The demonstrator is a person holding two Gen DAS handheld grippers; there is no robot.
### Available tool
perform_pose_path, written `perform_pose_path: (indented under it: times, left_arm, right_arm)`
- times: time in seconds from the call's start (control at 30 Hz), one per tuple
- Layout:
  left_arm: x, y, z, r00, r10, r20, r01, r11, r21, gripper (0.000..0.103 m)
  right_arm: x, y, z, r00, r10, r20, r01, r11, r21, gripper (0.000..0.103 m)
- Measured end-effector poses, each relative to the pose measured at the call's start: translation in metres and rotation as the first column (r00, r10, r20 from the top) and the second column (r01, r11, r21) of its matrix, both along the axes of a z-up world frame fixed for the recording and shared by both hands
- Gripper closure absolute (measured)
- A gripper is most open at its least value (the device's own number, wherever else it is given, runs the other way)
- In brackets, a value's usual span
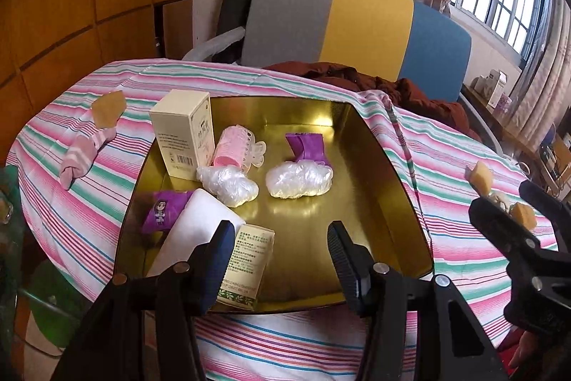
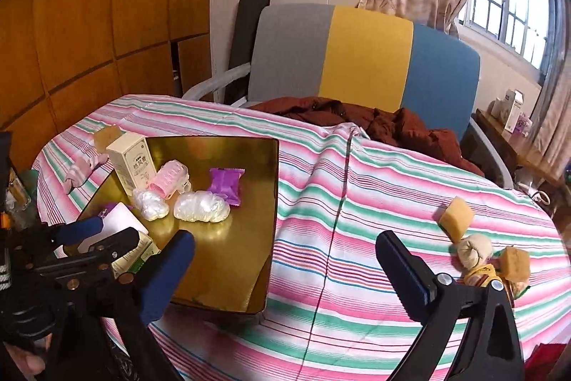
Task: Organize objects
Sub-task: 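Withdraw both grippers from the tray back toward the pile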
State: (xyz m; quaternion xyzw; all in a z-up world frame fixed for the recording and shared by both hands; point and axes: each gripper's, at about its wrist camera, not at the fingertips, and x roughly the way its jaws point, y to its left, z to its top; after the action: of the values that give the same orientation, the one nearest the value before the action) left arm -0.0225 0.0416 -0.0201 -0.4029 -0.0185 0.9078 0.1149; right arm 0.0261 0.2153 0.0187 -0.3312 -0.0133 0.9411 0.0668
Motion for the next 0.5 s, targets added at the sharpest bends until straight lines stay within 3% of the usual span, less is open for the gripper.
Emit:
perform_pose_path:
  times: [0.5]
  left_arm:
    - [0.008,0.018,0.006,0.996,-0.090,-0.026,0.090,0.996,0.005,0.048]
  right_arm:
    - [0.005,0.025,-0.005,0.999,-0.050,0.005,0.050,0.999,-0.010,0.001]
